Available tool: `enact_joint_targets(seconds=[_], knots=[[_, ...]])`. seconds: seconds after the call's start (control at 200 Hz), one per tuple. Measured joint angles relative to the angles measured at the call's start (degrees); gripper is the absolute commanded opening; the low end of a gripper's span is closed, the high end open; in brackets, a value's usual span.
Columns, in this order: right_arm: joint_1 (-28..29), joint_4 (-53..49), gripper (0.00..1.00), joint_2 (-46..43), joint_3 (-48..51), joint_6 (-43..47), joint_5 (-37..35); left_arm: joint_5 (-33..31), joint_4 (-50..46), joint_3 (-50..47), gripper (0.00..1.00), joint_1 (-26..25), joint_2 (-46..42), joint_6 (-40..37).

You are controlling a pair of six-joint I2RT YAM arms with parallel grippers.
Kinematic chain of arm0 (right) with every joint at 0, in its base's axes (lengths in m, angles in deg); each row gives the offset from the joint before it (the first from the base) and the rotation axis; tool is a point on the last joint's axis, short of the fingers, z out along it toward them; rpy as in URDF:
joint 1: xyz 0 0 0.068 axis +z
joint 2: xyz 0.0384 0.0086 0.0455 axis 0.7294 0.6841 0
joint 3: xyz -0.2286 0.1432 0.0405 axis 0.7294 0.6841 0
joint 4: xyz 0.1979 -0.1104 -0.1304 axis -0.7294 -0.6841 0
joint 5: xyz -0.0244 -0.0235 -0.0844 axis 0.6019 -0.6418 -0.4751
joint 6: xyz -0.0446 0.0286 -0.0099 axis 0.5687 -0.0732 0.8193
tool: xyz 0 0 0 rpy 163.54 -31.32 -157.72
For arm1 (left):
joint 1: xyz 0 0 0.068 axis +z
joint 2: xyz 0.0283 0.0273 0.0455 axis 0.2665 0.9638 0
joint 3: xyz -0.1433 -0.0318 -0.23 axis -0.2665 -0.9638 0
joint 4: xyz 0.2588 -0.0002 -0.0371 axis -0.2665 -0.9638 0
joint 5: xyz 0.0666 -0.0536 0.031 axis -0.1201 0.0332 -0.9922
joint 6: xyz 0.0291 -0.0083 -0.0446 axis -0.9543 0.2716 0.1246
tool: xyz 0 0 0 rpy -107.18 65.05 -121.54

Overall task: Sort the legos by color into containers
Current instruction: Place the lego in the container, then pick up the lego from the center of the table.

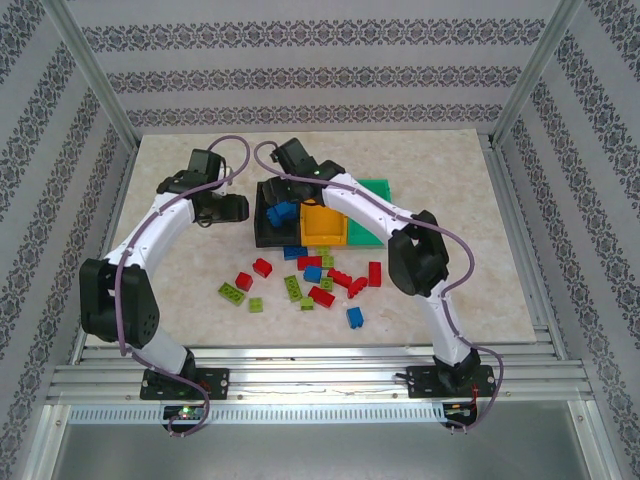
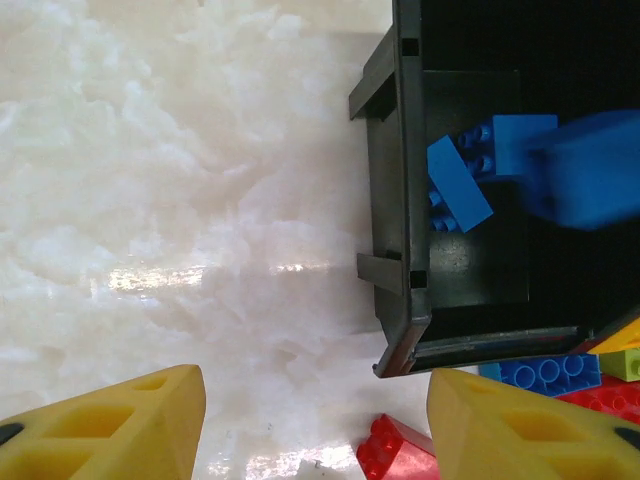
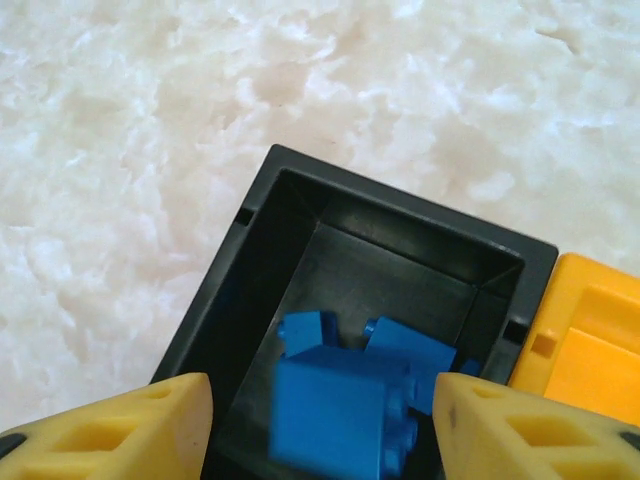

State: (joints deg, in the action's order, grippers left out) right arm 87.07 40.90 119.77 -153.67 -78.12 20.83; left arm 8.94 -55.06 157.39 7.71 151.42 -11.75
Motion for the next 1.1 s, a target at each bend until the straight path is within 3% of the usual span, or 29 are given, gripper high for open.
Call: enact_joint_targets(seconds=[0.145, 0.445, 0.62, 1.099], knots=[[0.61, 0.96, 0.64, -1.27, 2.69, 0.00, 0.33, 0.02, -0.02, 0.00, 0.61, 0.00, -0.02, 0.00], [6.69, 3.21, 0.64, -13.35, 24.44, -1.07, 0.68, 0.92, -0.02, 0.00, 0.61, 0.00, -0.02, 0.00], [9.99, 4.52, 0.64, -17.88, 32.20, -3.19, 0.61, 1.38, 0.00, 0.00, 0.61, 0.00, -0.02, 0.02], [9.11, 2.71, 0.75, -13.25, 31.45, -6.54, -0.68, 3.91, 0.15, 0.00, 0.62, 0.00, -0.02, 0.00]])
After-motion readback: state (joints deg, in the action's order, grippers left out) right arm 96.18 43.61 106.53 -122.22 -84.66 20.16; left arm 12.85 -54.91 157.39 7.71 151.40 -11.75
